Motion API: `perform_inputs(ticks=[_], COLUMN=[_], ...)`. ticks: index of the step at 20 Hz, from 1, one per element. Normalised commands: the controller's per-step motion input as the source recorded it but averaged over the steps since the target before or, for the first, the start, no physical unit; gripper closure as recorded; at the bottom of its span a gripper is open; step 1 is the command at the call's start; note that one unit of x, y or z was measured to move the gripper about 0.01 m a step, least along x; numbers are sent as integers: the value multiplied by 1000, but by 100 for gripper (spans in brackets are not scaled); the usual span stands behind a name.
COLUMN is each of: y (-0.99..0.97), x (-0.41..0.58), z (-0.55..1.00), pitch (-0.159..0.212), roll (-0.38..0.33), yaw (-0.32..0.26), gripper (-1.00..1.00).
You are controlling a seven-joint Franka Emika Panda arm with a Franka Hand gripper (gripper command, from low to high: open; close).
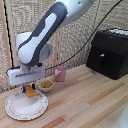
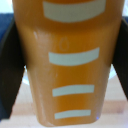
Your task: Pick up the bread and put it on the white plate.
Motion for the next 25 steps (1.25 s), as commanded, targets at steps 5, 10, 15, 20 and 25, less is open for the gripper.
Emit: perform_inputs(ticks=[5, 10, 15, 20, 25], y=[62, 18, 61, 15, -43], x=[360, 291, 167, 157, 75], z=[-295, -288, -72, 350, 835], pitch=[-22, -33, -3, 36, 100], roll=[-8, -31, -21, -12, 2], yaw=[19, 1, -1, 6, 51], gripper=[100, -100, -100, -100, -100])
